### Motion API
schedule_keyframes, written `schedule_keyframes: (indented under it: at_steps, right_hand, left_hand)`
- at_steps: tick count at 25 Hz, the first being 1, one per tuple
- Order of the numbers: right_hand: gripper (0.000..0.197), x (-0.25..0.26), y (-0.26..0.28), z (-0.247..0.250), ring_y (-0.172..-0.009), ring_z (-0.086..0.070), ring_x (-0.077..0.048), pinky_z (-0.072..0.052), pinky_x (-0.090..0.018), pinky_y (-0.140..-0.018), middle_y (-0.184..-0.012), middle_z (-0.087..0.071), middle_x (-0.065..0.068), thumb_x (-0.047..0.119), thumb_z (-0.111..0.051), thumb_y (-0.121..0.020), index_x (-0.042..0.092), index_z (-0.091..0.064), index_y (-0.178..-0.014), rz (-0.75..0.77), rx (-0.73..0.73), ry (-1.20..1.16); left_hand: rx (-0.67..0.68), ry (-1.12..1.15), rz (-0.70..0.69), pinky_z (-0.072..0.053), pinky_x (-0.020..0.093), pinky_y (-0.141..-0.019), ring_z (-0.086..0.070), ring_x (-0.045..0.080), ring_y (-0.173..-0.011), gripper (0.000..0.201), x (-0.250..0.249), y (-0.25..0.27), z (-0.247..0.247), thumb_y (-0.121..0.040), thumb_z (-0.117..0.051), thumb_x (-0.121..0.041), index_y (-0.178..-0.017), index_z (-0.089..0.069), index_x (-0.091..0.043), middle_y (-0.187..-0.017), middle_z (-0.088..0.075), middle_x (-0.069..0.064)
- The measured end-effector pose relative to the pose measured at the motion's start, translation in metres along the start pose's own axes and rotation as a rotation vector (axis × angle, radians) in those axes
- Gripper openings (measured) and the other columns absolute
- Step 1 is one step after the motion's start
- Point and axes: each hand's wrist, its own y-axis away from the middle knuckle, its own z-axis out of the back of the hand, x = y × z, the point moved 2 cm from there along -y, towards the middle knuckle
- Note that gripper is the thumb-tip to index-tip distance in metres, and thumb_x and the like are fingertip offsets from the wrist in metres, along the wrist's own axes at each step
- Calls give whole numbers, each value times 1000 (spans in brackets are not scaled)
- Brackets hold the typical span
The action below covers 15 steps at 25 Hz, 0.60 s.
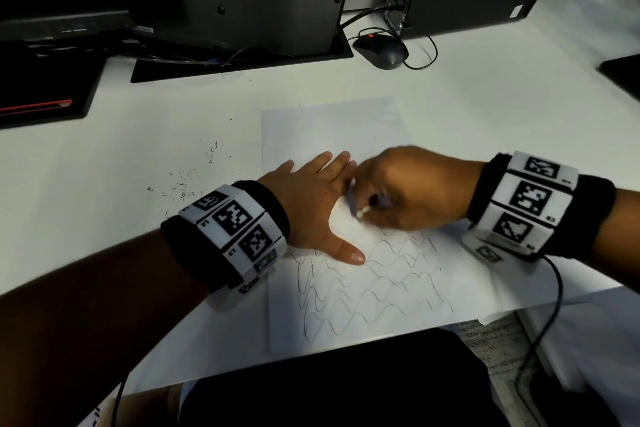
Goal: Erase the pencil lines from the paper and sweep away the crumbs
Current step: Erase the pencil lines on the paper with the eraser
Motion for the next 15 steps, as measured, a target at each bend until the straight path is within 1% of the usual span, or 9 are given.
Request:
schedule_keyframes:
  at_steps: [1,2,3,5,6,9,10,12,15]
  right_hand:
    - [11,4,2,-2,-74,-56,-1,-43,-21,-68,-86,-65,16,31,-64,-85,28,-72,-93,20,39,-23]
    - [11,3,2,-1,-71,-55,1,-40,-20,-66,-83,-63,17,31,-64,-86,29,-72,-93,15,35,-21]
    - [12,0,2,2,-72,-55,0,-37,-21,-64,-82,-62,17,31,-63,-86,30,-72,-94,-7,-5,12]
    - [15,-4,2,6,-79,-59,-9,-33,-22,-67,-88,-63,12,29,-61,-86,28,-72,-96,-39,-85,104]
    - [15,-4,2,4,-81,-59,-12,-35,-23,-68,-91,-64,11,28,-61,-85,27,-72,-96,-25,-81,117]
    - [15,8,7,-1,-77,-55,-6,-41,-23,-71,-94,-65,13,31,-62,-86,28,-72,-97,27,43,68]
    - [15,6,6,1,-78,-54,-5,-40,-23,-72,-95,-65,14,32,-61,-87,29,-72,-97,9,34,70]
    - [16,-3,-1,8,-80,-55,-8,-39,-24,-71,-96,-64,12,32,-60,-88,28,-71,-99,-43,-47,89]
    - [17,-13,-12,7,-82,-59,-15,-47,-30,-71,-93,-64,9,33,-61,-88,24,-71,-97,-75,-117,87]
  left_hand:
    - [5,-3,2,0,50,-122,19,12,-150,131,0,1,1,-62,-49,-93,-157,16,-27,-163,24,-8]
    - [3,-11,3,0,50,-122,19,12,-150,132,0,1,1,-63,-48,-92,-156,17,-26,-163,25,-8]
    - [0,-17,6,0,50,-122,19,12,-150,132,0,2,1,-63,-48,-92,-156,18,-25,-163,25,-8]
    - [-3,-20,8,0,50,-121,19,13,-150,132,-1,1,2,-63,-48,-92,-156,18,-25,-163,25,-7]
    - [-2,-18,9,0,50,-121,19,13,-150,132,-1,1,2,-63,-49,-92,-156,18,-25,-163,25,-7]
    - [10,-17,8,-1,50,-122,19,12,-150,132,0,2,1,-63,-48,-93,-156,18,-26,-162,25,-8]
    - [8,-22,5,-1,50,-122,19,13,-150,133,0,1,1,-63,-48,-93,-156,18,-26,-163,25,-7]
    - [2,-24,3,-2,51,-122,18,14,-151,133,0,1,1,-62,-48,-93,-156,18,-26,-163,24,-7]
    - [-4,-12,-2,-3,53,-122,16,14,-151,133,2,0,1,-61,-49,-93,-155,19,-29,-163,22,-9]
